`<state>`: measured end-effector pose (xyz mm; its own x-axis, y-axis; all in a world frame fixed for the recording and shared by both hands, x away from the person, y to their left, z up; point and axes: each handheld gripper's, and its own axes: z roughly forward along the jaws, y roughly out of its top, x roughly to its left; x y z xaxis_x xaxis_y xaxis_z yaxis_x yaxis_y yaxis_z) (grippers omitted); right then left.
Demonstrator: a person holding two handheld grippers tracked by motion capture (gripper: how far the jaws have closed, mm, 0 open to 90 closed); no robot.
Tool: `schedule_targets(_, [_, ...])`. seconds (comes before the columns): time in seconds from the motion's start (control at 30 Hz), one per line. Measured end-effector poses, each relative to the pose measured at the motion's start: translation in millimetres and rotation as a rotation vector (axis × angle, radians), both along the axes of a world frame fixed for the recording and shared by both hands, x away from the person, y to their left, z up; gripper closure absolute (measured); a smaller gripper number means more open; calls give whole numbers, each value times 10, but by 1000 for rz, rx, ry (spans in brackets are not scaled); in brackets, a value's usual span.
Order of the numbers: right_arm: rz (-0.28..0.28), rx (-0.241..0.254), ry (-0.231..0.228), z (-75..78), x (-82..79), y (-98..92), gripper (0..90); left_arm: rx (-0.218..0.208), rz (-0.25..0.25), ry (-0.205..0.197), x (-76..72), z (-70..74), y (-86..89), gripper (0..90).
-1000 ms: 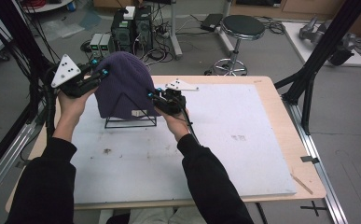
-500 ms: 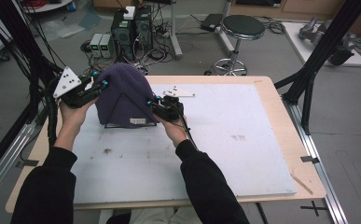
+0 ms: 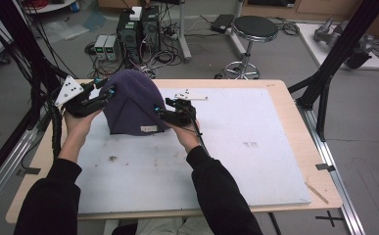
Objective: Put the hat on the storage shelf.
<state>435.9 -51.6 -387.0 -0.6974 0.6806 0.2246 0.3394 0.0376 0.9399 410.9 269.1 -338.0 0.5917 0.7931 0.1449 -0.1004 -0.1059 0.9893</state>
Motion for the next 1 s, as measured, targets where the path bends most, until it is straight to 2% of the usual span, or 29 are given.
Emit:
schedule_targets(0.03, [0,0,0,0,0,0,367,-20,7,3,2,1,2,534])
schedule_targets(0.1, [-6,16,17,16,21,-61,255,-40,18,16,-7,12,4,453])
schedule_targets(0.13, [-6,16,17,16,21,-61,255,-48,26,23,-17,16,5,453])
schedule_targets(0.17, [-7,23,18,27,26,-84,216,-56,32,32,-27,19,7,425])
schedule_targets(0.23, [-7,32,13,53,35,-133,194,-98,51,56,-59,19,13,370])
schedule_targets(0.3, [-24,41,-4,116,27,-227,144,-122,53,53,-93,23,28,347])
schedule_targets(0.37, [-33,40,-19,144,16,-267,123,-129,73,44,-132,20,34,334])
schedule_targets(0.47, [-60,-5,-71,225,-31,-398,119,-137,80,52,-165,5,33,301])
schedule_targets(0.5, [-60,-5,-71,225,-31,-398,119,-135,84,51,-183,1,27,301])
schedule_targets(0.6, [-85,-27,-94,270,-47,-526,118,-150,76,46,-234,-16,3,279])
schedule_targets(0.63, [-106,-37,-109,295,-56,-623,118,-152,74,46,-254,-22,-10,263])
schedule_targets(0.67, [-106,-37,-109,295,-56,-623,118,-147,74,42,-275,-25,-22,263])
schedule_targets(0.7, [-122,-39,-118,318,-67,-734,118,-144,77,35,-296,-28,-35,255])
schedule_targets(0.73, [-122,-39,-118,318,-67,-734,118,-143,79,31,-316,-29,-44,255])
schedule_targets(0.83, [-155,-46,-130,341,-103,-914,117,-129,92,24,-371,-22,-71,237])
schedule_targets(0.93, [-163,-19,-133,331,-157,-1131,116,-130,98,15,-415,-31,-87,235])
schedule_targets(1.0, [-187,-28,-144,304,-224,-1310,116,-137,104,14,-446,-47,-95,232])
